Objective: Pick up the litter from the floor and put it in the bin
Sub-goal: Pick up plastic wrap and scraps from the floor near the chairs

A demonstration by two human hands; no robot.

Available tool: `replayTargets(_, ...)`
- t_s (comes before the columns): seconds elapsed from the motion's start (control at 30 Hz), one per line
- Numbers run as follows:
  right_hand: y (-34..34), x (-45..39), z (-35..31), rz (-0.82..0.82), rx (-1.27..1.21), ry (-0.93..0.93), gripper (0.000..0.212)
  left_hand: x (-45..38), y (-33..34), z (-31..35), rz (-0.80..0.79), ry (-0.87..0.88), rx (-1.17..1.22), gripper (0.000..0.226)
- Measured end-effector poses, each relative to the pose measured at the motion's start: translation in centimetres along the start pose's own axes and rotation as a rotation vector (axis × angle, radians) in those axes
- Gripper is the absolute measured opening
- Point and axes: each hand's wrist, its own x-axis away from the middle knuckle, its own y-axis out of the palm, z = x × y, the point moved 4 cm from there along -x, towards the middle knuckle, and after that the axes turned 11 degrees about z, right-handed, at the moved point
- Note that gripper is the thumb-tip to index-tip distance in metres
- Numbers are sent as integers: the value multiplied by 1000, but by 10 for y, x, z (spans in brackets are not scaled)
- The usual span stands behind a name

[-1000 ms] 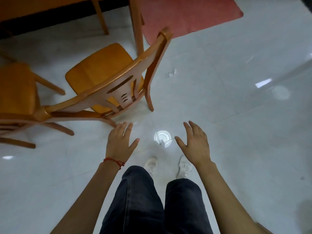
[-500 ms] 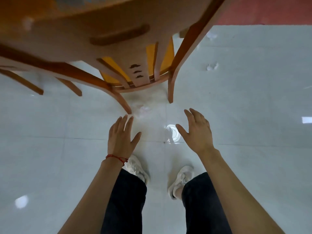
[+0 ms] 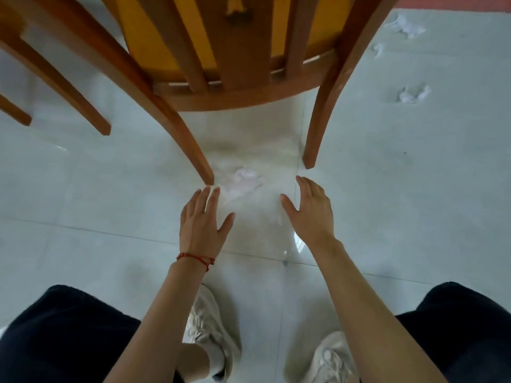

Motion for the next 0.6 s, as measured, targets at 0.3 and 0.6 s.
replayTargets(0.3,133,-43,31,-36,-117,-8,55,17,93,-47,37,-111,29,58)
replayTargets(0.6,191,-82,34,-101,-301,102,52,27,105,-67,85,-207,47,58)
